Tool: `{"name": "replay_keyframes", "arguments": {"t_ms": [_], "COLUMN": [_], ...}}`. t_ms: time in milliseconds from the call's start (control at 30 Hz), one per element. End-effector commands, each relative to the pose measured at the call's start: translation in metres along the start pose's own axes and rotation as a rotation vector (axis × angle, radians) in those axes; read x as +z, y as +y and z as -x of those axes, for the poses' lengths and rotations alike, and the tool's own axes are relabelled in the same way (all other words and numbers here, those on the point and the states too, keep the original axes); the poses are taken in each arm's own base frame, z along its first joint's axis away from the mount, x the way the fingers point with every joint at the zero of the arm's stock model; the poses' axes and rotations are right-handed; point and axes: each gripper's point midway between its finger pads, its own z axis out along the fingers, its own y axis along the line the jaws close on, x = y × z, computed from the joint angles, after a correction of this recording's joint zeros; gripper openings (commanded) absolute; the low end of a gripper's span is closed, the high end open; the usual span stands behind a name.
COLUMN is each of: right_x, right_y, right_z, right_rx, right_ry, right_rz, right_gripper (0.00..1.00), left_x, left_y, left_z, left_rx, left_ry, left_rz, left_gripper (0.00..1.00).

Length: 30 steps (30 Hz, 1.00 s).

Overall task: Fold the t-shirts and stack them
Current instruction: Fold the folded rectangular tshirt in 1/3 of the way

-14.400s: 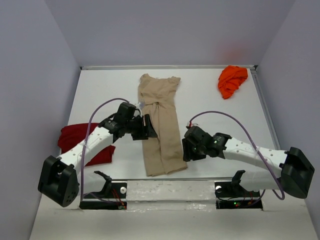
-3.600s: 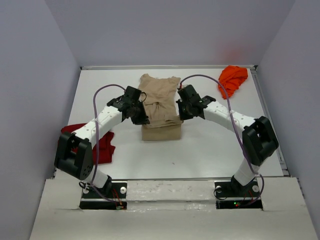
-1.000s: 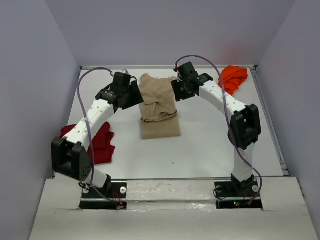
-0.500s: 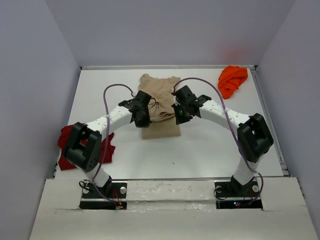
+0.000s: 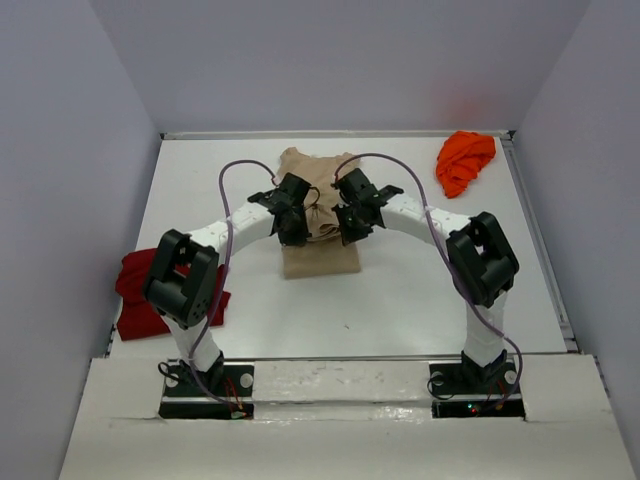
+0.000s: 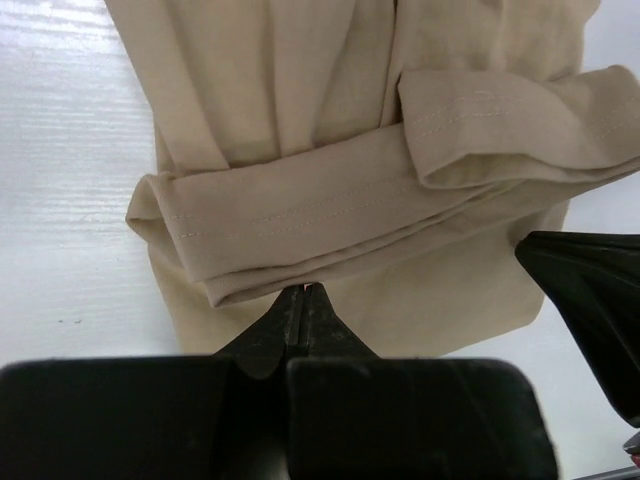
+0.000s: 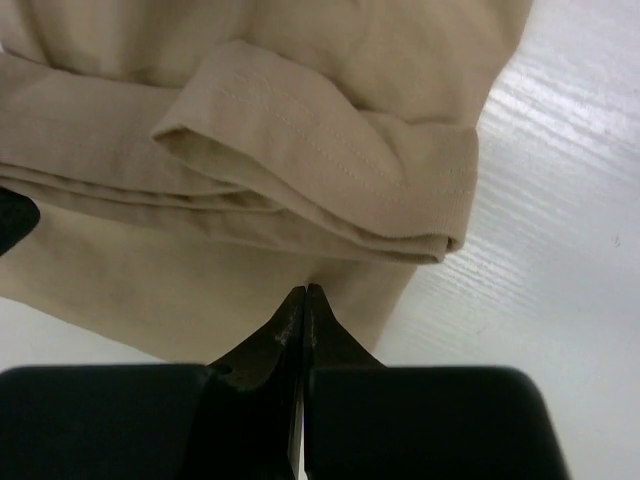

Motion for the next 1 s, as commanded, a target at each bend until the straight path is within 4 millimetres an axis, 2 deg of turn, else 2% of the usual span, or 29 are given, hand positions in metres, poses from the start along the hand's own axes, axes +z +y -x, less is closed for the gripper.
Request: {"name": "replay_keyframes", "arguments": {"t_ms": [0,333,500,700,833,867,900,933,967], "right_x": [0.001,0.003,0.011,0.024,0.037,0.037,0.041,0.047,0.046], "right_y": [0.009,0.010,0.000,-0.001,-0.007,-0.016,-0.015,-0.024,-0.028], "right_z": [0.031,0.045,0.050,0.051,0.054,0.062,0.064,0.065,0.075], "right_rx": [-0.035,-0.054,-0.038,-0.029,-0.023,-0.006,-0.009,-0.009,-0.009], "right_ry": [-0.076,-0.083,-0.077,-0.058,-0.040,-0.052,-0.051,-0.048,-0.067], "right_rz": [0.024,0.009,-0.007,0.013,0.027,0.024,0.028,0.013,0.006], "right_gripper": [0.00,0.00,0.00,0.00,0.00,0.00,0.00,0.00,0.00], "left_x": [-0.007,-0.004,-0.003,-0.002,0.000,0.002,0.002,0.003,0.003], "left_y": [-0.013,-0.016,-0.008,0.004,0.012,0.015,0.018,0.018,0.022], "left_z": [0.024,0.032,0.035,0.040,0.053,0.060,0.061,0.070,0.078], "left_rx": [0.020,0.025,0.016,-0.006,-0.040,-0.058,-0.069,-0.077,-0.095], "left_ry": [-0.050,-0.054,-0.053,-0.056,-0.060,-0.059,-0.055,-0.060,-0.074], "left_rz": [-0.018,-0.019,-0.011,0.001,0.022,0.025,0.024,0.025,0.037], "left_gripper": [0.00,0.00,0.00,0.00,0.00,0.00,0.00,0.00,0.00]}}
